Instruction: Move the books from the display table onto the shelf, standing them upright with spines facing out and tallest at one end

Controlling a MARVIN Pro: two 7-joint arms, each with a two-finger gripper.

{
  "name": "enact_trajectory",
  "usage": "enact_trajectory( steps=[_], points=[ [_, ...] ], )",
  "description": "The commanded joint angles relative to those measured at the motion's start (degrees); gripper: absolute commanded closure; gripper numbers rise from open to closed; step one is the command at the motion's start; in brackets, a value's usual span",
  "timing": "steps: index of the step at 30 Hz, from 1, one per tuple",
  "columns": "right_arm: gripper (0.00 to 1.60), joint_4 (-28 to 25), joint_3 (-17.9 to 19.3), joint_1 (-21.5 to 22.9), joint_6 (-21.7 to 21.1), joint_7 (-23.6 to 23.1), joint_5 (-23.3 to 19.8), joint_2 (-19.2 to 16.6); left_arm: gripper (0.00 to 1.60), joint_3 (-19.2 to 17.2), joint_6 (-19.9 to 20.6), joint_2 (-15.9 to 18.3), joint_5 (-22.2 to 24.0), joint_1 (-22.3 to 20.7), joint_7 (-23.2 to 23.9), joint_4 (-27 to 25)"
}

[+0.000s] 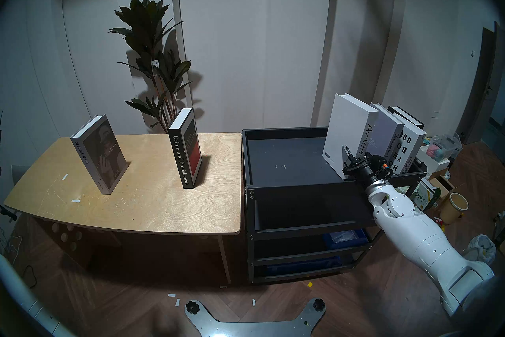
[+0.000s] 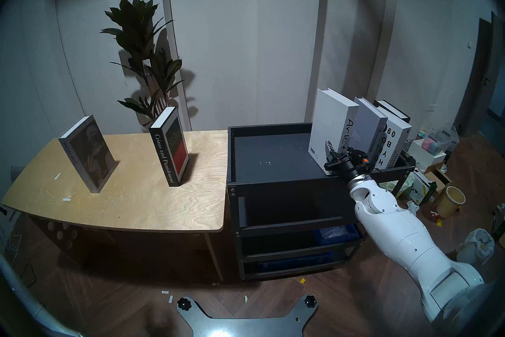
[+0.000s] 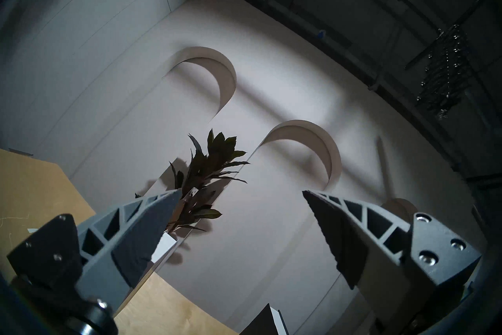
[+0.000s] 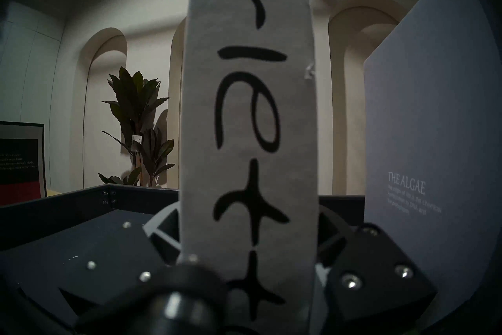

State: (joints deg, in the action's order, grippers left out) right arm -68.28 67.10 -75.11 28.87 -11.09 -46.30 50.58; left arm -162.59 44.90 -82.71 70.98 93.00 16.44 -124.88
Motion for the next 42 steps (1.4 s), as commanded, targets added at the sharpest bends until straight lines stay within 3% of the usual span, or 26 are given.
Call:
enact_trajectory(
  steps=[1,3,4,20,30,42],
  points=[
    [0.65,-0.48,0.79,-0.82,1.43,-1.14,-1.11,-0.44,0.0,0.79,-4.62,0.52,-2.12,0.88,6.63,0.48],
    [0.04,-0.5,0.96,-0.96,1.66,-1.43,-1.41,-0.46,0.0,1.04,-5.99,0.52,-2.97,1.19,8.69,0.99],
    [0.0,-0.5,1.07,-1.02,1.83,-1.54,-1.58,-0.45,0.0,1.26,-6.73,0.52,-3.39,1.36,9.56,1.18],
    [0.0,-2.68,3.53,-0.08,3.9,-3.69,-4.12,-1.27,0.0,4.73,-21.15,0.74,-11.32,4.06,25.89,4.56],
    [0.0,-10.37,7.0,-0.32,6.11,-4.94,-6.08,-3.4,0.0,6.31,-30.39,2.02,-15.14,4.38,35.49,7.14],
    [0.0,-19.44,13.93,-2.6,9.55,-3.77,-9.16,-5.94,0.0,7.02,-37.98,4.1,-17.21,3.32,44.67,10.32]
  ],
)
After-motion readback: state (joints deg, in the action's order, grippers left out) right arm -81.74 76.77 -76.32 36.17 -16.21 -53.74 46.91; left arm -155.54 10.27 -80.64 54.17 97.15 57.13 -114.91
